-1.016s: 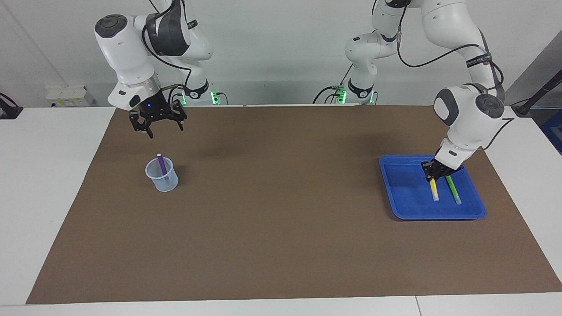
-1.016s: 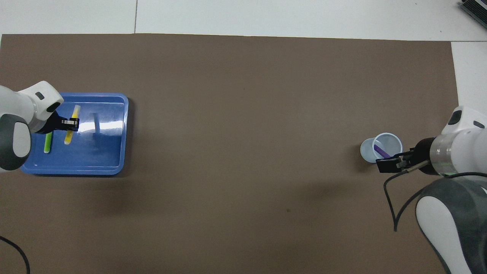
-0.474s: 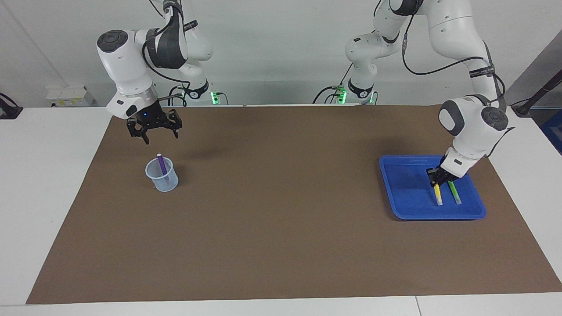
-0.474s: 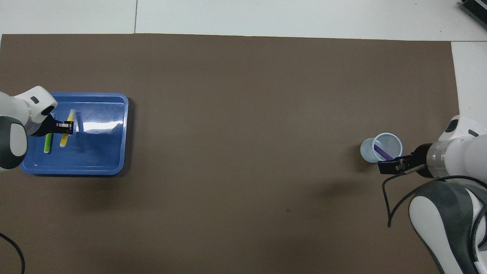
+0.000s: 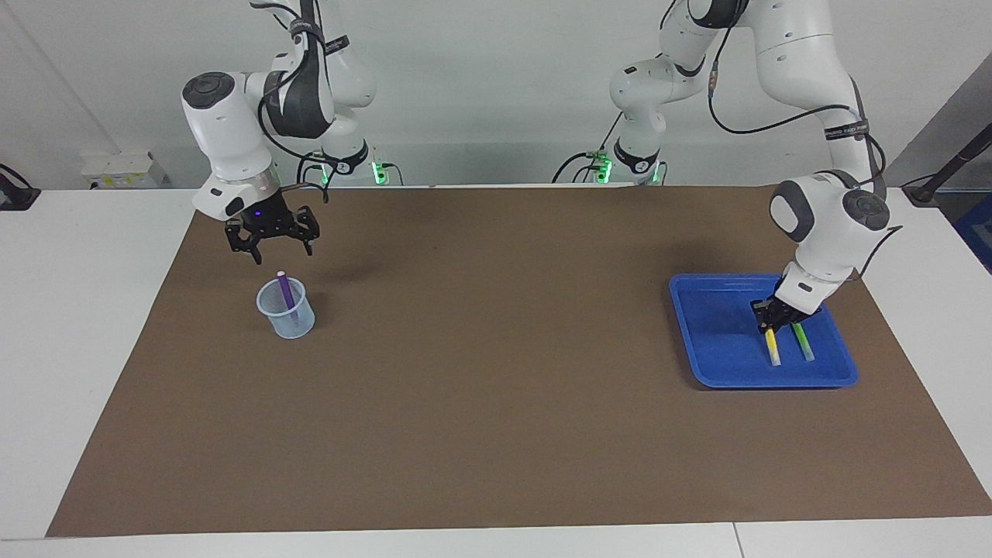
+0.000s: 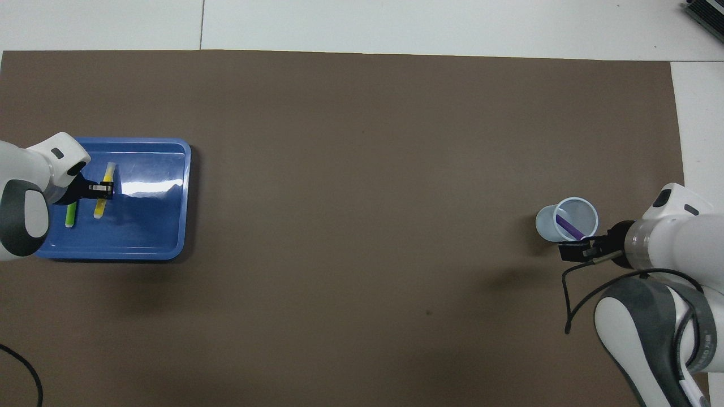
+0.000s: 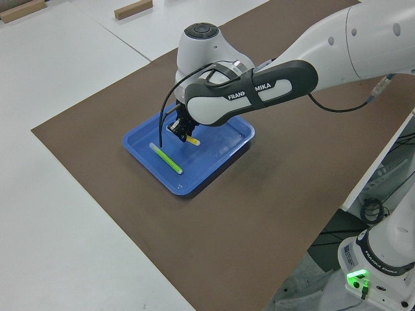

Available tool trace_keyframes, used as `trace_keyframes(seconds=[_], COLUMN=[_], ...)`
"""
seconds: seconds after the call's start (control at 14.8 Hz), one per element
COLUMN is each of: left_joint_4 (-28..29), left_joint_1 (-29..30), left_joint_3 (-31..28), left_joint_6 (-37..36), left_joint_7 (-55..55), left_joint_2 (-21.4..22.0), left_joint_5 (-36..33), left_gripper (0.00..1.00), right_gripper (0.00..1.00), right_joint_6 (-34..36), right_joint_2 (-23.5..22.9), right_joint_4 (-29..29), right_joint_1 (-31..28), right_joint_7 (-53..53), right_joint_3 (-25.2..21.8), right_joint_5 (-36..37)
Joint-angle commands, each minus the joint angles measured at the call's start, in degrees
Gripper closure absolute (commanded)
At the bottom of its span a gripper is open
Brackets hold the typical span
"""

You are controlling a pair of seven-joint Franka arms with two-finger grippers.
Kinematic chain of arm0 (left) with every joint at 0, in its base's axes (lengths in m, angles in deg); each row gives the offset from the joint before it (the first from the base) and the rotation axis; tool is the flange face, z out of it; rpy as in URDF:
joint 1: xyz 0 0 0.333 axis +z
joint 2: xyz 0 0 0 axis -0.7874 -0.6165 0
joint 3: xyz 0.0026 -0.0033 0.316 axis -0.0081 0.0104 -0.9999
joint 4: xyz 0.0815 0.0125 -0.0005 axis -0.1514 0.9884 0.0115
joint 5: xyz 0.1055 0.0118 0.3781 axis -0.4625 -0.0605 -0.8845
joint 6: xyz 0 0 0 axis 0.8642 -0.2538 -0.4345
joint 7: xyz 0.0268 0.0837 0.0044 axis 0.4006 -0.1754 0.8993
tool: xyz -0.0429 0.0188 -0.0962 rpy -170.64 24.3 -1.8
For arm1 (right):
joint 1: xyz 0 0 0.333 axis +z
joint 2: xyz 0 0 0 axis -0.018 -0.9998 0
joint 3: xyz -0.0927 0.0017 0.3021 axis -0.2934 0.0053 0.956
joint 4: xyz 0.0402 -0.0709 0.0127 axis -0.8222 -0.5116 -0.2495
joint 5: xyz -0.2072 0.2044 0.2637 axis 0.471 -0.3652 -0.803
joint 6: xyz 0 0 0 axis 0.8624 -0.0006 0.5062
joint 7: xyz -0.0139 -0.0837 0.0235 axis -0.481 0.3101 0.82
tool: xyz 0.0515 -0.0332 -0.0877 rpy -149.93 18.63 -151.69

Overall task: Right arm passes pens to left for tray arrangement
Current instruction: 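Lower the yellow pen beside the green pen and open the left gripper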

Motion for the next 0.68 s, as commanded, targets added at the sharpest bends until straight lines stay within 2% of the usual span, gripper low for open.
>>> trace_keyframes(seconds=[0.0,0.07,0.14,0.34,0.61], left_joint_4=[0.79,0.79,0.79,0.62,-2.27], left_joint_1=[0.59,0.59,0.68,0.68,0.16], left_joint_3=[0.42,0.42,0.33,0.42,0.42], left_joint_6=[1.34,1.43,1.35,0.99,-4.52], left_joint_7=[-0.62,-0.62,-0.62,-0.62,-0.45], left_joint_2=[0.12,0.12,0.12,0.12,0.38], left_joint_5=[-1.23,-1.23,-1.23,-1.23,-1.23], left_gripper=[1.00,0.82,0.69,0.61,0.60], right_gripper=[0.00,0.01,0.01,0.01,0.03], right_joint_6=[-3.09,-3.10,-3.18,-6.07,-10.03], right_joint_2=[0.51,0.51,0.51,-1.24,-2.74], right_joint_4=[-2.56,-2.56,-2.56,-3.34,-5.63], right_joint_1=[-1.20,-1.20,-1.28,-2.86,-3.66], right_joint_7=[-1.13,-1.13,-1.13,-0.78,-0.69], right_joint_3=[0.63,0.63,0.63,0.63,0.63], right_joint_5=[1.76,1.85,2.11,3.52,3.87])
